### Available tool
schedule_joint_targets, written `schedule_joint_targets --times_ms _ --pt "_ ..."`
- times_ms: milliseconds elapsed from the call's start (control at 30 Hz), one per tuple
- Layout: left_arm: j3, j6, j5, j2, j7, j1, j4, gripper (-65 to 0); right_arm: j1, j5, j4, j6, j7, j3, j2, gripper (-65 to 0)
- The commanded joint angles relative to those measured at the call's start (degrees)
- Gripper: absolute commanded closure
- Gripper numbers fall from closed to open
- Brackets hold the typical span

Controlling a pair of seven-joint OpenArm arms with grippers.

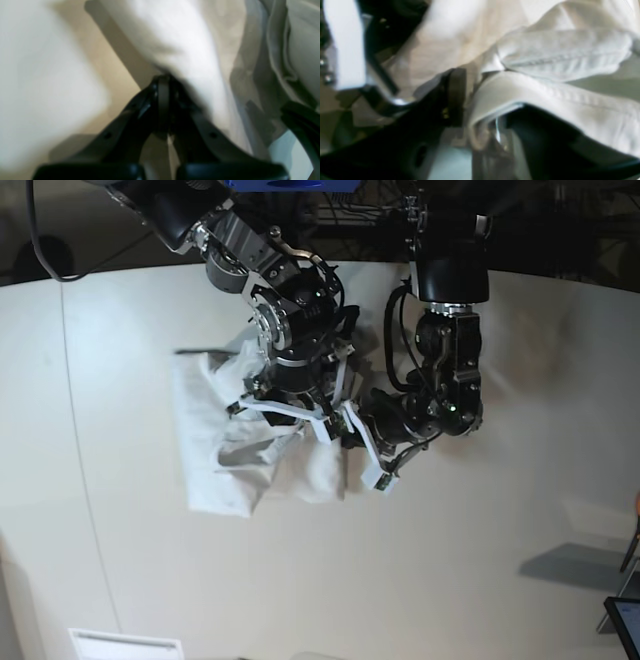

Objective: Fold the T-shirt properly
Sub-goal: 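Fold the end held by the right gripper over toward the left gripper, then release the fabric with both grippers and lift the left gripper away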

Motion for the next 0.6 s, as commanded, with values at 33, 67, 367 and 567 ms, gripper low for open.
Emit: schedule_joint_targets --times_ms 33,67,367,567 --pt "0.23 -0.27 -0.76 0.49 -0.54 -1.03 0.85 0.0 0.97 -0.43 3.56 -0.22 3.81 -0.21 -1.84 -26.6" --pt "0.06 -0.27 -0.68 0.40 -0.54 -1.03 0.85 0.0 0.97 -0.43 4.18 -0.13 3.72 -0.65 -2.55 -27.3" --pt "-0.38 -0.36 -0.76 -2.67 -0.54 -0.85 1.29 0.0 1.32 -0.26 4.97 -0.13 3.64 -3.81 -3.69 -38.7" --pt "-0.56 -0.44 -0.85 -7.07 -0.54 1.00 5.68 0.0 1.05 -0.34 8.40 -0.13 3.72 -3.37 -3.78 -38.6"
